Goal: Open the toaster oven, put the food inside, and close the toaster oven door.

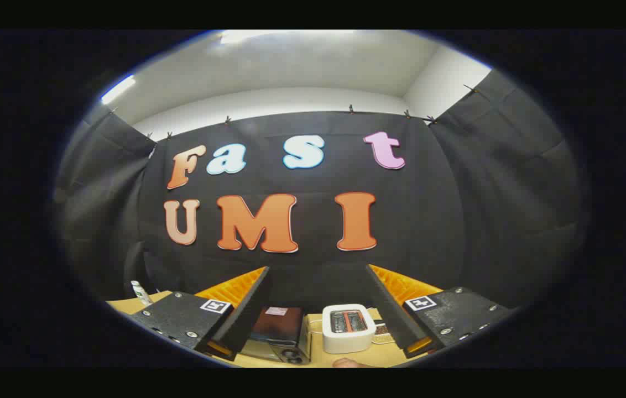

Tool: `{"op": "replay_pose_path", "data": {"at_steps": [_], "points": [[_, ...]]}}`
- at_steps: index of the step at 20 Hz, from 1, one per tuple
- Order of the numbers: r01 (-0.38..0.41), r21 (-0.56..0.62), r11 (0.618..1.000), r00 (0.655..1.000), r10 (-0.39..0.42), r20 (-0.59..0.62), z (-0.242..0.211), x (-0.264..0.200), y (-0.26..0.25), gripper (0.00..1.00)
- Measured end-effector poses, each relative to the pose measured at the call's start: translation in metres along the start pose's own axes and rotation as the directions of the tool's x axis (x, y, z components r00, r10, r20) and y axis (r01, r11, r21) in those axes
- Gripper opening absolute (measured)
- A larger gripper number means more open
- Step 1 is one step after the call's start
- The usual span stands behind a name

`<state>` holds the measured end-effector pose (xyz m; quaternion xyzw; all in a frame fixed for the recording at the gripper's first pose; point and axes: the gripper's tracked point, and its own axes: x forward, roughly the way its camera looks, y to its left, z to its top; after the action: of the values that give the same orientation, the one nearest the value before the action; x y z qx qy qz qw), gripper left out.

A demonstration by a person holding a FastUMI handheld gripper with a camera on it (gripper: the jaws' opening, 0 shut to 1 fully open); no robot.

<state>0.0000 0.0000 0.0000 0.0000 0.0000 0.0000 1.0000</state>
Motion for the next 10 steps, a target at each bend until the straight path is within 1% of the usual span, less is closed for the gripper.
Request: {"op": "replay_pose_path", "data": {"at_steps": [3, 7, 10], "points": [[-0.012, -0.023, 1.000, 1.000, 0.013, 0.023, 0.019, 0.000, 0.024, 0.98], [-0.051, -0.024, 0.998, 0.999, 0.051, 0.008, 0.026, -0.003, 0.054, 0.98], [-0.068, -0.035, 0.997, 0.998, 0.069, 0.015, 0.034, -0.005, 0.065, 0.98]]}}
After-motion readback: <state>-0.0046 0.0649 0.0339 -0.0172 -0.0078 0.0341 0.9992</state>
